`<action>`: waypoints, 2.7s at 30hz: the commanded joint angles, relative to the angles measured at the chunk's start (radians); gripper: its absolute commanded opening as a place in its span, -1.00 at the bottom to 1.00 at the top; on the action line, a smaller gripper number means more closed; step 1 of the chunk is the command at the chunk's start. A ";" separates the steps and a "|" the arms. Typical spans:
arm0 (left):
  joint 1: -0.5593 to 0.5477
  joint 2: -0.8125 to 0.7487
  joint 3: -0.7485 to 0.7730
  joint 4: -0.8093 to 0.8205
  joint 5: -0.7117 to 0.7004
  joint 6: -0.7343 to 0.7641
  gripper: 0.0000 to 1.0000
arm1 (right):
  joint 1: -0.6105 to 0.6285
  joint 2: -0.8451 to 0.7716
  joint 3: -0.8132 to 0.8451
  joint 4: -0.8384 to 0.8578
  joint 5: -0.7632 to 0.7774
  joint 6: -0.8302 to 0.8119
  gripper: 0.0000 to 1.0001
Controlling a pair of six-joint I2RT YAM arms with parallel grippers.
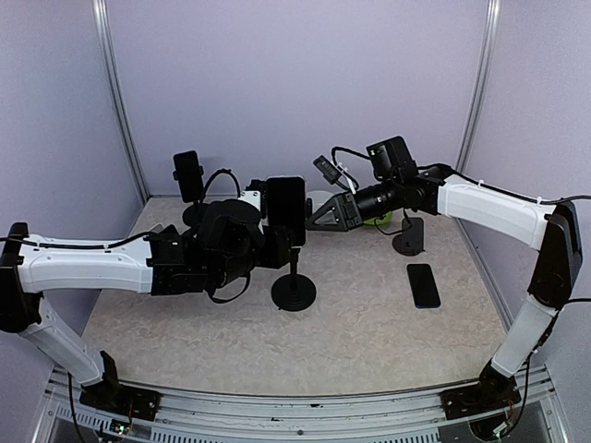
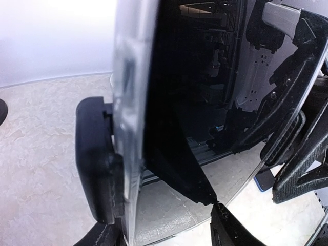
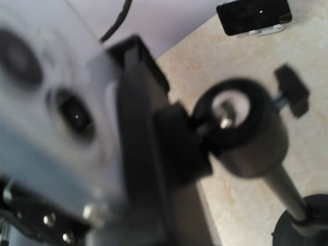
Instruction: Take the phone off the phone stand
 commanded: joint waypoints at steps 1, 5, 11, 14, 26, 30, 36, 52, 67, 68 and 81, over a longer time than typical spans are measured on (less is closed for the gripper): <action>0.009 -0.034 -0.017 0.048 0.003 0.015 0.12 | -0.003 -0.005 0.019 -0.048 -0.037 -0.022 -0.37; 0.001 -0.051 -0.036 0.075 0.008 0.025 0.43 | -0.003 -0.020 0.028 -0.039 -0.063 -0.022 -0.03; -0.040 -0.074 -0.083 0.135 -0.053 0.057 0.95 | -0.014 -0.044 0.042 -0.056 -0.025 -0.054 0.18; -0.056 -0.073 -0.092 0.154 -0.070 0.068 0.97 | -0.016 -0.044 0.059 -0.062 -0.017 -0.084 0.13; -0.057 -0.125 -0.150 0.168 -0.082 0.001 0.98 | -0.016 -0.014 0.151 -0.161 -0.003 -0.255 -0.01; -0.057 -0.142 -0.162 0.158 -0.095 -0.014 0.98 | -0.016 -0.005 0.160 -0.166 -0.012 -0.267 -0.01; -0.058 -0.158 -0.173 0.157 -0.105 -0.025 0.98 | 0.000 0.016 0.183 -0.185 -0.015 -0.288 -0.01; -0.057 -0.183 -0.166 0.125 -0.119 -0.070 0.98 | 0.021 0.066 0.225 -0.207 0.032 -0.317 -0.08; -0.061 -0.298 -0.241 0.112 -0.123 -0.065 0.98 | 0.040 0.062 0.235 -0.184 0.026 -0.247 -1.00; -0.068 -0.283 -0.231 0.103 -0.122 -0.053 0.98 | 0.044 0.060 0.230 -0.178 0.023 -0.234 -1.00; -0.127 -0.062 -0.077 0.078 -0.245 -0.014 0.98 | 0.090 -0.018 0.072 -0.015 0.083 -0.021 -1.00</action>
